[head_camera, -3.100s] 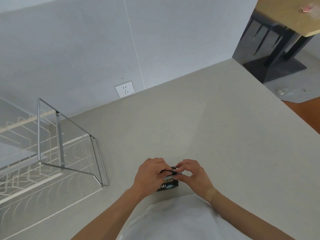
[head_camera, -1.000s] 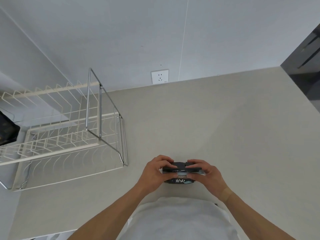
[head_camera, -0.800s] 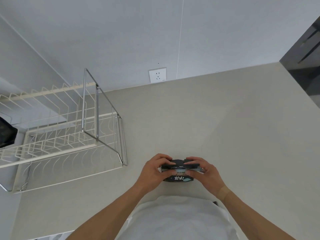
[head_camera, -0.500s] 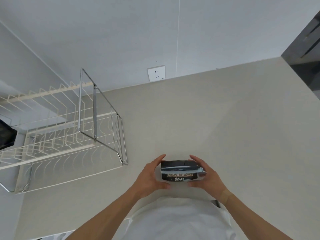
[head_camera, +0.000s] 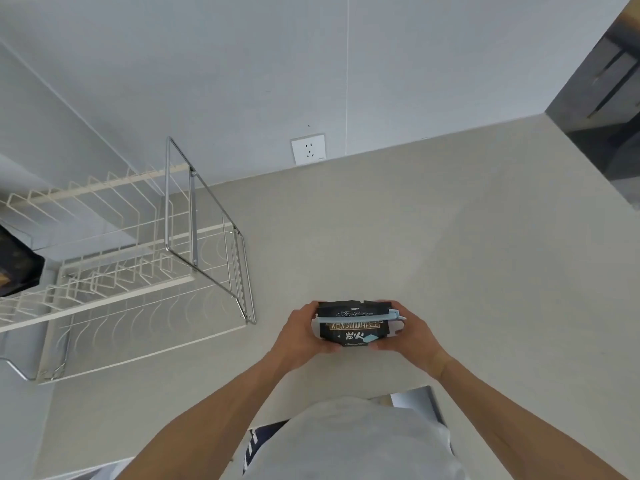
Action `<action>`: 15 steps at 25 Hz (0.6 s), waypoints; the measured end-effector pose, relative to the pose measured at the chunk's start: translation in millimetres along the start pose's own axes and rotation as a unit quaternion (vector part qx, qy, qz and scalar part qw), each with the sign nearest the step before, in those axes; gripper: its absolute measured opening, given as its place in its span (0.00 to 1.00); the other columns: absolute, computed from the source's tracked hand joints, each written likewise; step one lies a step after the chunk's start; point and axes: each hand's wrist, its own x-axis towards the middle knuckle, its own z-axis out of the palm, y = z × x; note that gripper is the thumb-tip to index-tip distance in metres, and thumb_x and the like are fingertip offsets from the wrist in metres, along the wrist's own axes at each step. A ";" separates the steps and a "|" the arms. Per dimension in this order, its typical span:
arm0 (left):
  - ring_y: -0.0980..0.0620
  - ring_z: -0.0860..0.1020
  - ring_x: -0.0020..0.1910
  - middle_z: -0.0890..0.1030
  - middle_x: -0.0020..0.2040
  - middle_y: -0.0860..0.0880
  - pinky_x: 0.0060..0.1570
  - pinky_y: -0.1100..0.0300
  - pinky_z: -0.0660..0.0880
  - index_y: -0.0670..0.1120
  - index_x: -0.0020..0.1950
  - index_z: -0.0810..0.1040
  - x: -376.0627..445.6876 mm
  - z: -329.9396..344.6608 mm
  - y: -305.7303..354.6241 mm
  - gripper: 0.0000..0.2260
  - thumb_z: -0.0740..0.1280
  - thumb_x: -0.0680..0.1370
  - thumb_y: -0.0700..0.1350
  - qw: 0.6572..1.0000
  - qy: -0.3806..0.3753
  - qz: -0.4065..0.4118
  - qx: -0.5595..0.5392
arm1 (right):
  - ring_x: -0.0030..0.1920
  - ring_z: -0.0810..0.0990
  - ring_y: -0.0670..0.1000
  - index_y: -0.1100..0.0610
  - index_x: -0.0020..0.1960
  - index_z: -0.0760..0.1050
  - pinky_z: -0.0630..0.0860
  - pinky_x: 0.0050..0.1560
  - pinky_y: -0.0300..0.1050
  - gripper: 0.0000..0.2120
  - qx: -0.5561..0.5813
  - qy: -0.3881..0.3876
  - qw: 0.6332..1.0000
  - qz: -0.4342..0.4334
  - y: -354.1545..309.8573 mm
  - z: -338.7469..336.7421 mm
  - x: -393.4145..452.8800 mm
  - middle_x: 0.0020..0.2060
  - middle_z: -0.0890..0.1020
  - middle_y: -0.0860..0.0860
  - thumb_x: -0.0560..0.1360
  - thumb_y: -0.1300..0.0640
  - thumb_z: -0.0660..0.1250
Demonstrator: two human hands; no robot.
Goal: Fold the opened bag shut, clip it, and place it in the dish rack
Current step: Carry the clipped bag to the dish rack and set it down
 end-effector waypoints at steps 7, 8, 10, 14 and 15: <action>0.55 0.80 0.56 0.81 0.52 0.66 0.56 0.49 0.79 0.63 0.57 0.75 -8.6 -53.6 56.6 0.33 0.82 0.57 0.47 0.997 0.002 0.040 -0.072 | 0.50 0.78 0.36 0.41 0.55 0.77 0.71 0.56 0.44 0.31 0.008 0.001 0.998 -0.056 -82.2 -23.6 -2.5 0.49 0.84 0.39 0.57 0.59 0.83; 0.55 0.80 0.56 0.81 0.53 0.65 0.55 0.49 0.80 0.62 0.58 0.74 -11.4 -63.1 66.6 0.33 0.82 0.57 0.46 0.995 0.004 0.056 -0.078 | 0.51 0.79 0.37 0.40 0.55 0.77 0.72 0.58 0.46 0.31 0.000 0.000 0.997 -0.071 -98.7 -26.8 -5.1 0.50 0.84 0.40 0.57 0.59 0.83; 0.55 0.81 0.55 0.82 0.53 0.63 0.53 0.50 0.81 0.62 0.59 0.74 -18.3 -82.2 86.5 0.34 0.82 0.58 0.45 0.992 0.010 0.089 -0.088 | 0.53 0.80 0.40 0.39 0.56 0.76 0.74 0.58 0.48 0.31 -0.015 -0.005 0.995 -0.100 -131.5 -33.6 -10.5 0.51 0.84 0.40 0.59 0.58 0.82; 0.51 0.83 0.50 0.82 0.52 0.60 0.46 0.60 0.82 0.63 0.59 0.74 -32.3 -118.1 124.9 0.32 0.82 0.60 0.45 0.983 0.037 0.144 -0.103 | 0.53 0.82 0.45 0.39 0.56 0.76 0.77 0.56 0.49 0.30 -0.038 -0.019 0.986 -0.160 -197.1 -44.6 -19.5 0.51 0.84 0.43 0.60 0.57 0.82; 0.51 0.83 0.50 0.82 0.54 0.58 0.44 0.63 0.81 0.62 0.59 0.74 -35.9 -128.1 133.3 0.32 0.82 0.60 0.44 0.980 0.046 0.158 -0.108 | 0.53 0.82 0.47 0.39 0.56 0.76 0.78 0.55 0.48 0.30 -0.037 -0.017 0.984 -0.174 -213.5 -45.4 -21.0 0.51 0.84 0.44 0.59 0.56 0.82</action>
